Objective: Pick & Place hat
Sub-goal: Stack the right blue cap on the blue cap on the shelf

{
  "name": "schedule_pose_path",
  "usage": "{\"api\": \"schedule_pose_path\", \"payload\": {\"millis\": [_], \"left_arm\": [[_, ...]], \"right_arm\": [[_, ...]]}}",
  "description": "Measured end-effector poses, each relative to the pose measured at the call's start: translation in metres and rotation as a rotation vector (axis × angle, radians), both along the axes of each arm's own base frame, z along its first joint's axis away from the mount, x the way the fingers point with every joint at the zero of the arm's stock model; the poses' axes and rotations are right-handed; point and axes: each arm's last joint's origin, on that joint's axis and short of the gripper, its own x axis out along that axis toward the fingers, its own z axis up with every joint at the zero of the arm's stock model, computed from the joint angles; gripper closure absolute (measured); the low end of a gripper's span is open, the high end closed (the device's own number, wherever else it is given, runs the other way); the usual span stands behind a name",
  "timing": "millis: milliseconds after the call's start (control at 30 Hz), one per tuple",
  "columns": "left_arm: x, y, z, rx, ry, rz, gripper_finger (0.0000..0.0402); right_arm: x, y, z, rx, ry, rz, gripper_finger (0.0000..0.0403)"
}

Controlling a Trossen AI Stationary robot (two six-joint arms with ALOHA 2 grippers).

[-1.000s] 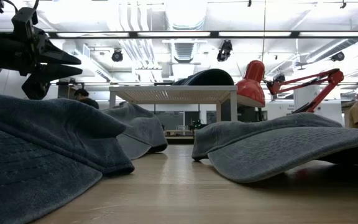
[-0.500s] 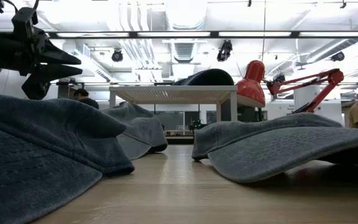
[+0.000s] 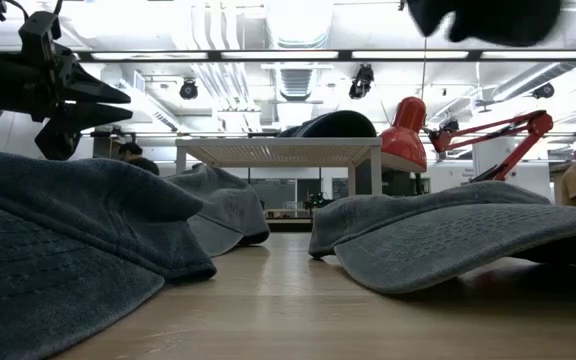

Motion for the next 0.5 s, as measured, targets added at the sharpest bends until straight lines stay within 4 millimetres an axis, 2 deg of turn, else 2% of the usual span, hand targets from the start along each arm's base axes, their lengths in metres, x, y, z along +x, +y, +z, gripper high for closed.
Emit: {"api": "schedule_pose_path", "payload": {"millis": [167,333,500], "left_arm": [[0.000,0.000,0.000,-0.017,-0.006,0.002,0.0293],[0.000,0.000,0.000,-0.018,-0.007,0.002,0.0293],[0.000,0.000,0.000,-0.017,-0.007,0.002,0.0293]], "right_arm": [[0.012,-0.050,0.026,-0.097,-0.060,-0.078,0.0390],[0.011,-0.101,0.056,-0.187,-0.104,-0.118,0.0390],[0.014,-0.145,0.079,-0.200,-0.133,-0.103,0.0390]]}}
